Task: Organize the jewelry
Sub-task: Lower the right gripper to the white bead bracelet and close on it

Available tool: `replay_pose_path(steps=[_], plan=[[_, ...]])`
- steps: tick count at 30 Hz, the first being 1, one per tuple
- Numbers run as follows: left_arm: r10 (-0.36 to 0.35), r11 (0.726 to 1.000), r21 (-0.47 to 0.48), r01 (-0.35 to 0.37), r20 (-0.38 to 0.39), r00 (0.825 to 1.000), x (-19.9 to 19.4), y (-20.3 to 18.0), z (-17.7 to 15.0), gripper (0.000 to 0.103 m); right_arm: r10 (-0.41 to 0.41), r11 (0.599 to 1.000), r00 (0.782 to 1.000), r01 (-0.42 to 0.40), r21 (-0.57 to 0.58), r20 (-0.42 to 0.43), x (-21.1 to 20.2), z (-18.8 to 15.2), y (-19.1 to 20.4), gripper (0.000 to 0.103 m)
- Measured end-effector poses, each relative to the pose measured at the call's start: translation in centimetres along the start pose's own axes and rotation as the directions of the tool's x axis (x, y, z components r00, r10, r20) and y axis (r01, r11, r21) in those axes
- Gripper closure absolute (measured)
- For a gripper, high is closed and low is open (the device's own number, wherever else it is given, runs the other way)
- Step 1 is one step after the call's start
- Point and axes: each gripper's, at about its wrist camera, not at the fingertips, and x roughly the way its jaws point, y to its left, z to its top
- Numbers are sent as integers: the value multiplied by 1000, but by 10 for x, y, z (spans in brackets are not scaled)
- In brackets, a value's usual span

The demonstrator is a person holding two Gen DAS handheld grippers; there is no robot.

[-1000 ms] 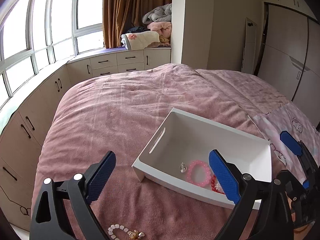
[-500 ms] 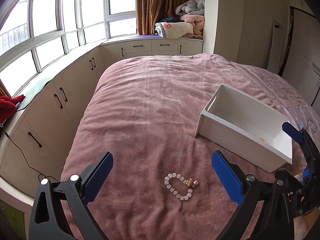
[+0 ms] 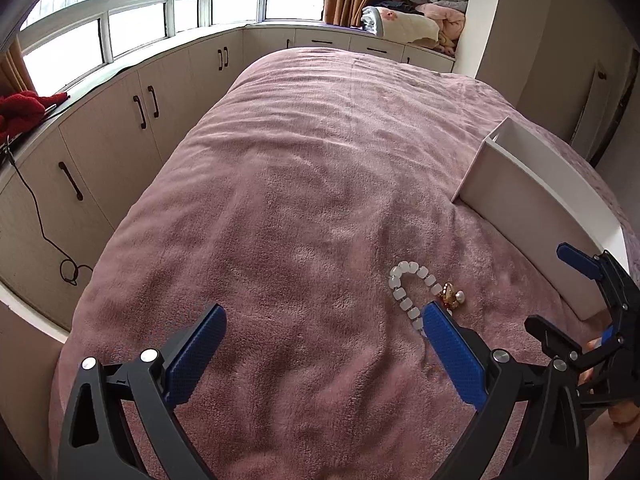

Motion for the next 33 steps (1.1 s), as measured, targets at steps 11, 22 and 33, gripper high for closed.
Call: replay_pose_path(steps=[11,22,33], plan=[[-46,982,188,38,41,998,51,-49,5,4,92,993,987,-101,-64,-131,56,-10,19,50],[-63,976,208,65,-17,998,92,-48,0,36,143,988,980,-151,-43,-140,78,-7,17,62],[-98,985,142,97,1,995,90,-29,4,66,204,974,970,-214,-66,-134,82,-1,25,85]])
